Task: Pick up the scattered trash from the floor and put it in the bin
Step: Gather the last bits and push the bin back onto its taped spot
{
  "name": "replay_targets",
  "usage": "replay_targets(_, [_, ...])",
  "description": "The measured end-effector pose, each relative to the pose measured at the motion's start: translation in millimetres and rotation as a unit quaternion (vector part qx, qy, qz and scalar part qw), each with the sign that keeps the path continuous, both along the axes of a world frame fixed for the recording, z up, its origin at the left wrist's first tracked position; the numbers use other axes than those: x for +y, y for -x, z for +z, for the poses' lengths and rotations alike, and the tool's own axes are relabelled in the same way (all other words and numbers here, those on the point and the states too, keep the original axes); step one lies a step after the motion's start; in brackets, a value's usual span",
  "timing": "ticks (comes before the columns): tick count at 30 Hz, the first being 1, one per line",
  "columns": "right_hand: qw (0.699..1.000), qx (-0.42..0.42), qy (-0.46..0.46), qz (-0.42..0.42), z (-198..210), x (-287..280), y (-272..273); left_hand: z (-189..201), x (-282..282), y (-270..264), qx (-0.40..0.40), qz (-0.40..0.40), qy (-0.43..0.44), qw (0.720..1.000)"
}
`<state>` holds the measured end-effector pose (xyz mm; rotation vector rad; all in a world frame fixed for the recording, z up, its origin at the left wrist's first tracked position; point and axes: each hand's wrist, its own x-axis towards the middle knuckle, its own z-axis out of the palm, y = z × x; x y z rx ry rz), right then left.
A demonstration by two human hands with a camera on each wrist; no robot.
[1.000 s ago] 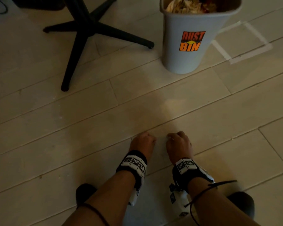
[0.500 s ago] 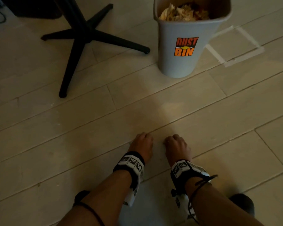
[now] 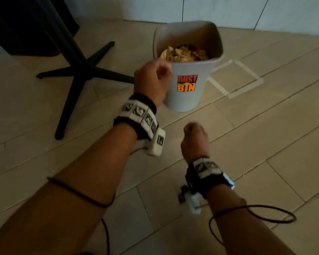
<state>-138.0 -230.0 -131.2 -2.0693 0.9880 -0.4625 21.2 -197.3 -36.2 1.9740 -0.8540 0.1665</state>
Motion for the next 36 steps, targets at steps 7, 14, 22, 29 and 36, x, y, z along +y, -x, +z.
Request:
replay_targets(7, [0.982, -0.129, 0.136, -0.025, 133.8, -90.2, -78.8, 53.3, -49.0, -46.8, -0.082, 0.025, 0.015, 0.996])
replay_targets(14, [0.978, 0.062, 0.186, 0.067, 150.0, -132.7, -104.2, 59.9, -52.7, -53.7, -0.037, 0.017, -0.288, 0.957])
replay_targets(22, [0.975, 0.071, 0.201, 0.056, 125.0, -141.1, -100.0, 39.3, -33.4, -49.6, -0.054, -0.007, -0.186, 0.981])
replay_targets(29, [0.978, -0.080, 0.175, -0.086, 125.7, -148.5, -78.2, 8.0, 6.6, -42.0, -0.077, 0.019, -0.114, 0.990])
replay_targets(36, [0.972, -0.039, -0.181, -0.147, 111.3, -145.0, -75.5, -60.2, 53.0, -9.7, 0.131, 0.067, -0.121, 0.982])
